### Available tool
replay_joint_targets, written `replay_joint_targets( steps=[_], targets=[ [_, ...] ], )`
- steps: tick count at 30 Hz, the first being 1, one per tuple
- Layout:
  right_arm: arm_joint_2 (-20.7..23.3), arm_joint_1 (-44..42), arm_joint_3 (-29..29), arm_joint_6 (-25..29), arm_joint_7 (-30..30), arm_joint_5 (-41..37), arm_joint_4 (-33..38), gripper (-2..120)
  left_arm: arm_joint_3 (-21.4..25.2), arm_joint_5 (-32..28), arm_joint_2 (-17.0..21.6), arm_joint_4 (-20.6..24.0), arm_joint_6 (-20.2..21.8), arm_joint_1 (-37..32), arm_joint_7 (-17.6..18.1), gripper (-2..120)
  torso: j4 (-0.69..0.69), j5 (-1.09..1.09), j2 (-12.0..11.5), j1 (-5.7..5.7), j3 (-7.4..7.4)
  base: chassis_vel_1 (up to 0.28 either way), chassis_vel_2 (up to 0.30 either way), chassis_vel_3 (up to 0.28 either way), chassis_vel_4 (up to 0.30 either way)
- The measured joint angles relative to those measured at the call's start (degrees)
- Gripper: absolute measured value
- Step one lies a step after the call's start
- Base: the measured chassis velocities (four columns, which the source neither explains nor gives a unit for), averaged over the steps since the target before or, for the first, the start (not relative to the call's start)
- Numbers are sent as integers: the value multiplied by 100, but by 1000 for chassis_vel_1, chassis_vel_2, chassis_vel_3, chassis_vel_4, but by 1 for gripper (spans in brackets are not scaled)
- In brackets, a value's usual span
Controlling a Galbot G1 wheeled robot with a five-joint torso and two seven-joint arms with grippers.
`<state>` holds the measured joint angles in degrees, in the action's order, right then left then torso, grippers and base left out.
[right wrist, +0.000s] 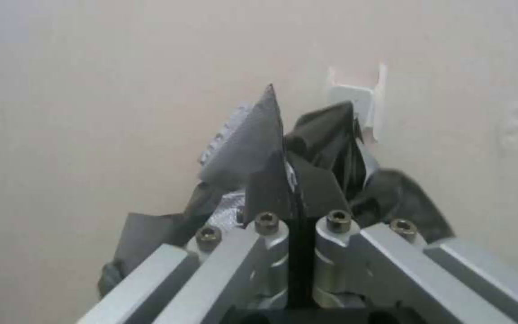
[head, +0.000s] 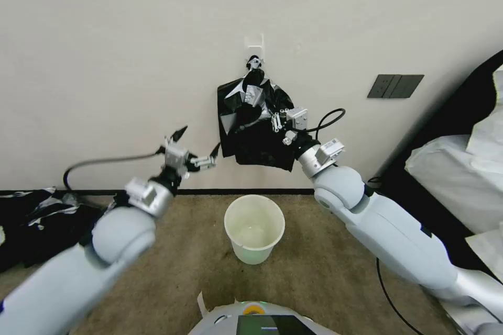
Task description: Place a trash bag onto the trash bin.
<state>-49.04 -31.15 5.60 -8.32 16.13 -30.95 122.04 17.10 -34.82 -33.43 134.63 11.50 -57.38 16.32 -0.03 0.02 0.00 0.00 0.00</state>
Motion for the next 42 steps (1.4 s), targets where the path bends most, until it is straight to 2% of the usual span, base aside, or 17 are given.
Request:
replay_joint_targets(
  steps=[1,3,4,5,6,9,12,14,15,18,22,25,31,35,36,40,42],
  targets=[
    [0,0,0,0,0,0,0,0,0,0,0,0,0,0,0,100,0,0,0,0,0,0,0,0,0],
    [-57,5,19,22,-20,91,-48,0,-859,-394,250,-300,163,1277,122,100,5,-3,0,0,0,0,0,0,0],
    [-57,5,19,22,-20,91,-48,0,-859,-394,250,-300,163,1277,122,100,5,-3,0,0,0,0,0,0,0],
    [-73,-4,20,25,-21,122,-62,0,-1254,-529,316,-430,229,1744,167,100,6,-2,0,0,0,0,0,0,0],
    [-73,-4,20,25,-21,122,-62,0,-1254,-529,316,-430,229,1744,167,100,6,-2,0,0,0,0,0,0,0],
    [-86,-16,-7,34,-22,164,-74,0,-2039,-624,356,-752,391,2829,234,100,2,-2,0,0,0,0,0,0,0],
    [-80,-31,-25,35,-22,175,-72,0,-2336,-630,321,-870,455,3204,242,100,2,-2,0,0,0,0,0,0,0],
    [-59,-67,-43,43,-22,211,-63,0,-2803,-627,199,-1102,523,3687,295,100,5,-2,0,0,0,0,0,0,0],
    [-59,-67,-43,43,-22,211,-63,0,-2803,-627,199,-1102,523,3687,295,100,5,-2,0,0,0,0,0,0,0],
    [-46,-104,-66,46,-22,225,-40,0,-3311,-620,68,-1368,600,4140,312,100,3,-2,0,0,0,0,0,0,0],
    [-40,-106,-71,46,-22,225,-33,0,-3568,-625,45,-1456,638,4349,307,100,3,-2,0,-1,0,0,0,0,0],
    [-33,-100,-84,46,-21,213,-15,0,-4040,-635,-10,-1574,694,4719,278,100,2,-2,0,0,0,0,0,0,0],
    [-26,-99,-94,47,-19,200,-9,0,-4427,-571,-166,-1751,734,5052,272,100,3,-3,0,-1,0,0,0,0,0],
    [-13,-111,-120,47,-14,179,-5,0,-4628,-518,-387,-1925,963,5319,351,87,4,-3,0,-1,0,0,0,0,0],
    [-13,-111,-120,47,-14,179,-5,0,-4628,-518,-387,-1925,963,5319,351,87,4,-3,0,-1,0,0,0,0,0],
    [-11,-100,-127,47,-9,134,2,0,-4879,-668,-410,-1919,1190,5504,395,67,3,-3,0,0,0,0,0,0,0],
    [-13,-95,-128,46,-6,121,4,0,-4923,-671,-412,-1917,1233,5528,403,66,2,-2,0,0,0,0,0,0,0]
  ],
)
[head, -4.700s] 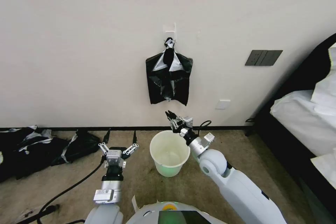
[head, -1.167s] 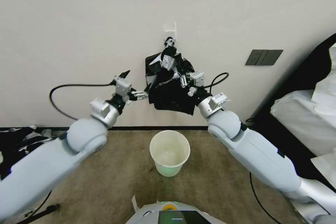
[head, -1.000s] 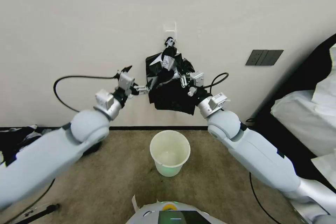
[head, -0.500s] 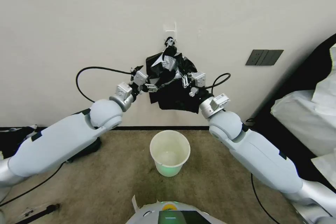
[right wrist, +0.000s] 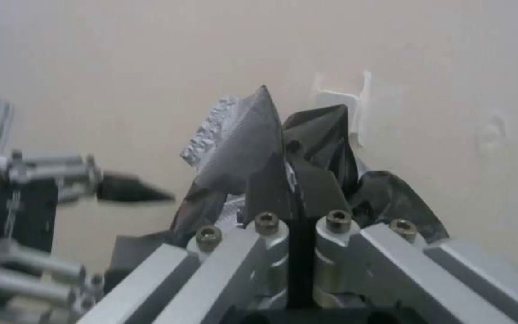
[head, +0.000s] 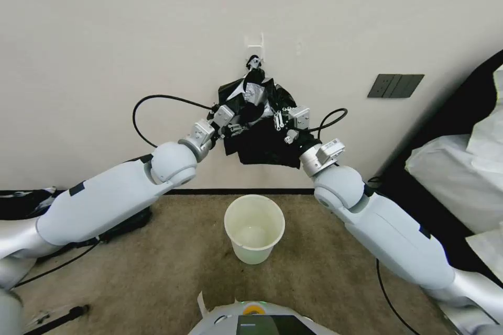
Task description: Place a trash bag onto the trash bin.
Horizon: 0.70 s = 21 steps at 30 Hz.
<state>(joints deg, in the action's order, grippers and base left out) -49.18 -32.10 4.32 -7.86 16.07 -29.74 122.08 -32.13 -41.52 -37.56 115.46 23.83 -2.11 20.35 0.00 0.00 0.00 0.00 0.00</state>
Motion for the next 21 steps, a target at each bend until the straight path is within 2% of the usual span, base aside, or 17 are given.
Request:
replay_joint_targets(
  steps=[2,5,6,9,11,12,14,16,21],
  targets=[
    [-9,16,-6,-2,8,-42,11,0,-137,-1,-44,-15,199,72,83,54,0,0,0,0,0,0,0,0,0],
    [-10,17,-15,-2,10,-53,14,0,-181,-2,-96,-53,293,105,150,48,0,0,0,0,0,0,0,0,0],
    [-7,15,-33,-2,11,-66,18,0,-205,-2,-166,-110,344,132,213,42,0,0,0,0,0,0,0,0,0],
    [29,-4,-75,-2,12,-79,34,0,-218,-12,-281,-193,381,161,330,27,1,0,0,0,0,0,0,0,0],
    [42,-7,-83,-2,12,-81,35,0,-218,-26,-306,-201,381,161,356,24,1,0,0,0,0,0,0,0,0],
    [52,-10,-90,1,12,-83,33,0,-197,-41,-338,-207,381,144,398,16,1,0,1,0,0,0,0,0,0],
    [54,-13,-92,4,12,-83,30,0,-183,-47,-350,-207,382,130,417,14,1,0,0,0,0,0,0,0,0],
    [43,-42,-92,10,15,-85,22,0,-80,-69,-382,-200,375,46,469,2,1,0,0,0,0,0,0,0,0],
    [-13,-127,-80,53,92,-143,8,0,216,-196,-390,-63,292,-232,613,0,1,0,0,0,0,0,0,0,0]
  ],
)
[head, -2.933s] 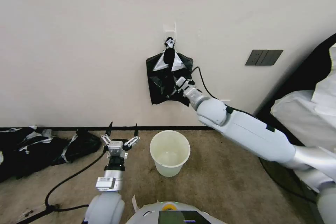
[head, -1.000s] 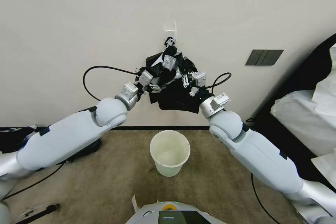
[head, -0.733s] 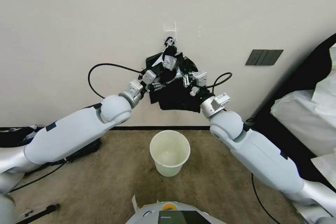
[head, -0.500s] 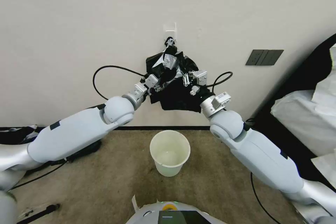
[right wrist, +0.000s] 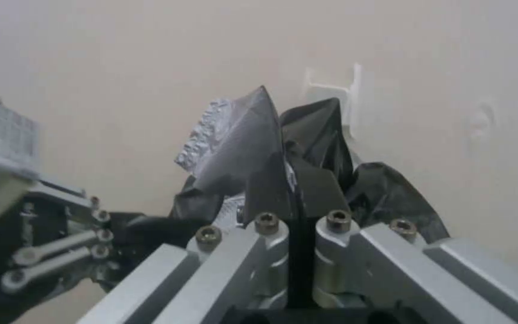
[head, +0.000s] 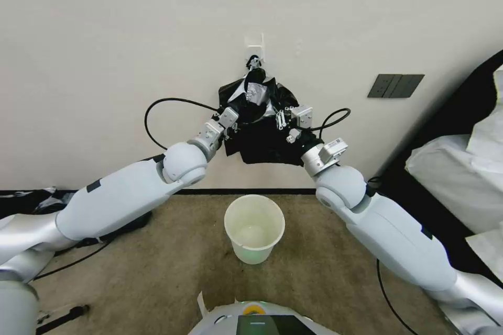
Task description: Place a trash bag onto the trash bin.
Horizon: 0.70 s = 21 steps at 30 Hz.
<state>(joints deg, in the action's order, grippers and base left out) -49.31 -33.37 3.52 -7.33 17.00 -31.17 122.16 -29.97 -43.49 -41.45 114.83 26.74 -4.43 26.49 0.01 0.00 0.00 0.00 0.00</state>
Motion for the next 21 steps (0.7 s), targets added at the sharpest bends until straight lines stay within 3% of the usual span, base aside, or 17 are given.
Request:
replay_joint_targets(
  steps=[8,10,21],
  targets=[
    [-46,-282,-142,13,249,-378,109,0,684,-229,149,426,-237,-899,311,0,-1,0,0,0,0,0,0,0,0],
    [-50,-495,-241,-12,331,-636,254,0,1047,-236,173,611,-378,-1340,383,0,0,1,0,0,0,0,0,0,0],
    [-121,-1579,-831,-30,351,-966,841,0,2382,-265,289,1291,-720,-2779,436,0,0,-1,0,0,1,0,0,0,0]
  ],
)
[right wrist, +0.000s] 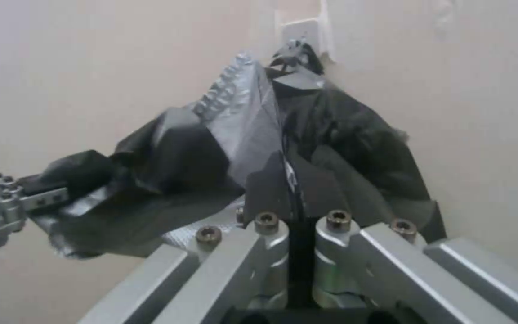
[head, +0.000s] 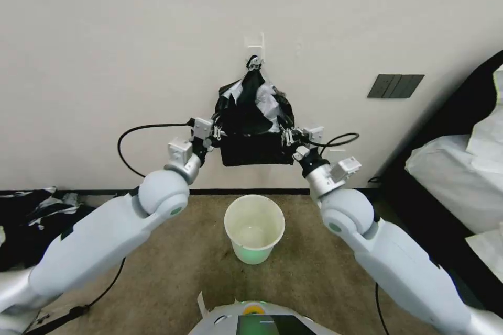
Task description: Place a trash bag onto the trash bin.
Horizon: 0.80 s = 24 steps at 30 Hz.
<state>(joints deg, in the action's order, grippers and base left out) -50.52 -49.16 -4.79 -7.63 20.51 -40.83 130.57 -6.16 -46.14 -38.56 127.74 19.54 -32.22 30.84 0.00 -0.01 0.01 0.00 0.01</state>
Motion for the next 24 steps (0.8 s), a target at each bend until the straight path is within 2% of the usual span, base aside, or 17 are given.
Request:
replay_joint_targets(
  steps=[8,14,19,24],
  targets=[
    [-132,-823,-366,7,-38,-65,343,0,488,17,5,319,-14,-725,-35,0,1,1,0,0,-1,0,0,0,0],
    [-274,-1337,-601,14,-51,-103,628,0,905,171,27,744,-45,-1398,-123,0,-1,0,0,0,-1,0,0,0,0],
    [-362,-1696,-731,-73,-13,-289,1017,0,1115,282,25,1054,-63,-1854,-162,0,0,0,0,0,-1,0,0,0,0],
    [-451,-1958,-793,-86,-11,-293,1096,0,1148,371,-61,1115,-65,-2121,-182,0,-1,0,0,0,-1,0,0,0,0]
  ],
)
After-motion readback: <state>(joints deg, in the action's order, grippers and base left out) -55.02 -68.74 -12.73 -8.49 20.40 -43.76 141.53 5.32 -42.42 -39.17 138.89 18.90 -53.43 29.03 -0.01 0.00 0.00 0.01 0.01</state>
